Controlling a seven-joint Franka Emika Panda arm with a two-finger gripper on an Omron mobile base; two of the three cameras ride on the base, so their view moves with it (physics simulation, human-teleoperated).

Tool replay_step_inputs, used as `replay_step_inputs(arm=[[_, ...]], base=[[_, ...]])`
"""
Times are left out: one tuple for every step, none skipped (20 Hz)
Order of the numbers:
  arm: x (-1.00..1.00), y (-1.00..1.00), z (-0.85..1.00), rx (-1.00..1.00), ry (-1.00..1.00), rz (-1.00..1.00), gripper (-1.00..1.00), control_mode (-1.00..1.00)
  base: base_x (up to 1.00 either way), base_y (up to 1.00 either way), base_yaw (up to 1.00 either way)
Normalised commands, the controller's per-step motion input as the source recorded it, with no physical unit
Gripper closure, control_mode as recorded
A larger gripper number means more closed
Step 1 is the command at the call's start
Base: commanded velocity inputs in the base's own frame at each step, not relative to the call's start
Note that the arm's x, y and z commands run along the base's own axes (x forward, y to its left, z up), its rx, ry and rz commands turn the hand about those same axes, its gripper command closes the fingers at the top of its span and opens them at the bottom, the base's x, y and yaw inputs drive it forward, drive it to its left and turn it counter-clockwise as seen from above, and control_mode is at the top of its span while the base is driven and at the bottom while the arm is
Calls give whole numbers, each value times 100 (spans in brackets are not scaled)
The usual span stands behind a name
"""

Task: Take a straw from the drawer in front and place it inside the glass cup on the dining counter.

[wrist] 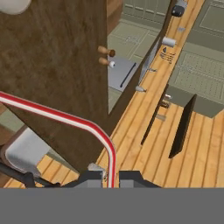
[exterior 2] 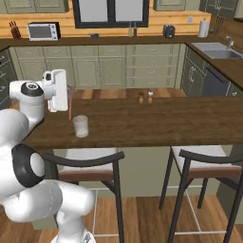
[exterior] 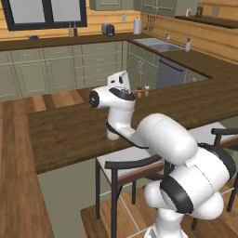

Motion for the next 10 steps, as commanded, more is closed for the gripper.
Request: replay_step_inputs(arm=[[50,24,-33,-1,0,0,100,-100],[46,21,-34,-3,0,0,100,-100],[46,15,-34,-3,0,0,100,-100],[45,13,-35,-3,0,0,100,-100],[40,9,-34,-4,0,0,100,-100],[36,2,-33,-3,0,0,100,-100],[34,2,-32,-3,0,0,100,-100],[33,1,-29,-3,0,0,100,-100],[32,1,-29,-2,0,0,100,-100],[33,1,-26,-1,0,0,100,-100]], base=[[0,0,0],[0,0,0],[0,0,0],[0,0,0],[0,0,0],[0,0,0],[0,0,0],[0,0,0],[0,0,0],[0,0,0]])
